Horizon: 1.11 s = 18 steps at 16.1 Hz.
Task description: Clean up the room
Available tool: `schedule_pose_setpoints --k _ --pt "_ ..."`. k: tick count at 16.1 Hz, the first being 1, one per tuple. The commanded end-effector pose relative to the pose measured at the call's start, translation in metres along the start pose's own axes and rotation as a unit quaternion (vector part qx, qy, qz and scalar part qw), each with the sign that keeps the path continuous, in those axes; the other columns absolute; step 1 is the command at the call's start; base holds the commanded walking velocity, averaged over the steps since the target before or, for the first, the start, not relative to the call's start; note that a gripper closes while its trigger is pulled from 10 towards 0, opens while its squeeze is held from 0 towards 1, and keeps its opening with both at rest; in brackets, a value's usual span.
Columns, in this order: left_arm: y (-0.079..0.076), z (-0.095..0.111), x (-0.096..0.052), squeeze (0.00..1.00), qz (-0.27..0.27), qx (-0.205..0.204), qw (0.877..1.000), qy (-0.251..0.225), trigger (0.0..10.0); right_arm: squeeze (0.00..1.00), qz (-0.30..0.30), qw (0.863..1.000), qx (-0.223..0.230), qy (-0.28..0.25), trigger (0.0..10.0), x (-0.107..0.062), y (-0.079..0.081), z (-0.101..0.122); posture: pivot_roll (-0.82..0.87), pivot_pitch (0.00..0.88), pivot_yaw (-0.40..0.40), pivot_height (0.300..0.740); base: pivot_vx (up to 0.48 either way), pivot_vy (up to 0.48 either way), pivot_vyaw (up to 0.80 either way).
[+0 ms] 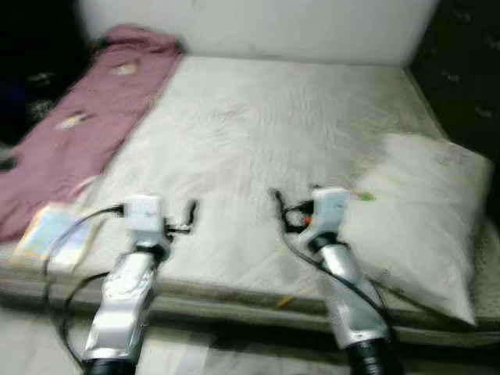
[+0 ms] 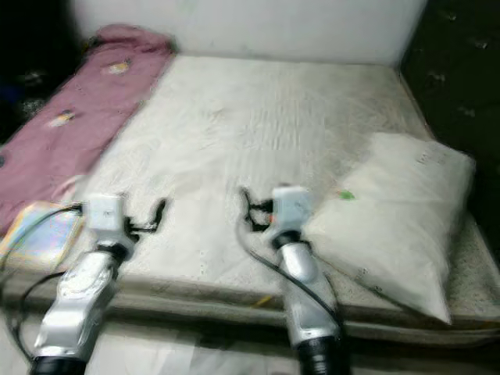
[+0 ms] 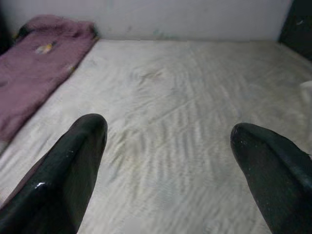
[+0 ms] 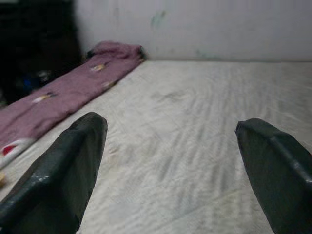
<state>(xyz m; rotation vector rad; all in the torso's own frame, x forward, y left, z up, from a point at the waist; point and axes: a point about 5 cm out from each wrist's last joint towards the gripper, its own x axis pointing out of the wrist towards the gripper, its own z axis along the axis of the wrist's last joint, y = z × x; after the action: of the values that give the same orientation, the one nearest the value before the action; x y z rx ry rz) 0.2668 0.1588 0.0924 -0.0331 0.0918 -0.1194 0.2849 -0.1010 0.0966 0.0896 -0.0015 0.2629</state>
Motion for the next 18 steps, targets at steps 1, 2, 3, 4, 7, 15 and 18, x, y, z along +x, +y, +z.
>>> schedule_pose_setpoints --k 1,2,3,4,7,15,18 --pt "-0.0132 0.0028 0.0040 0.00 -0.021 -0.004 1.000 -0.005 10.0 0.00 -0.022 1.000 -0.007 0.007 10.0 -0.0051 -0.0149 -0.0025 -0.03 0.000 0.023 0.740 0.000 0.000 0.00" --pt "-0.0126 0.0022 0.0039 0.00 -0.016 -0.003 1.000 0.000 10.0 0.00 -0.022 1.000 -0.007 0.007 10.0 -0.0051 -0.0150 -0.0024 -0.03 0.000 0.023 0.740 0.000 0.000 0.00" --pt "-0.0123 0.0019 0.0040 0.00 -0.015 -0.002 1.000 0.001 10.0 0.00 -0.022 1.000 -0.007 0.007 10.0 -0.0050 -0.0150 -0.0025 -0.03 0.000 0.023 0.740 0.000 0.000 0.00" --pt "-0.0125 0.0018 0.0041 0.00 -0.016 -0.001 1.000 0.001 10.0 0.00 -0.022 1.000 -0.007 0.008 10.0 -0.0049 -0.0151 -0.0027 -0.03 0.000 0.023 0.740 0.000 0.000 0.00" --pt "-0.0122 0.0012 0.0041 0.00 -0.015 0.002 1.000 0.003 10.0 0.00 -0.023 1.000 -0.004 0.012 10.0 -0.0050 -0.0153 -0.0040 -0.03 0.000 0.023 0.740 0.000 0.000 -0.44" --pt "-0.0132 0.0009 0.0037 0.00 -0.014 0.004 1.000 0.005 10.0 0.00 -0.017 1.000 -0.013 0.010 10.0 -0.0054 -0.0140 -0.0036 -0.03 0.000 0.022 0.740 0.000 -0.220 -0.17" --pt "-0.0131 0.0008 0.0038 0.00 -0.014 0.003 1.000 0.005 10.0 0.00 -0.011 1.000 -0.018 0.008 10.0 -0.0057 -0.0121 -0.0032 -0.03 0.000 0.022 0.740 0.000 -0.409 0.55"
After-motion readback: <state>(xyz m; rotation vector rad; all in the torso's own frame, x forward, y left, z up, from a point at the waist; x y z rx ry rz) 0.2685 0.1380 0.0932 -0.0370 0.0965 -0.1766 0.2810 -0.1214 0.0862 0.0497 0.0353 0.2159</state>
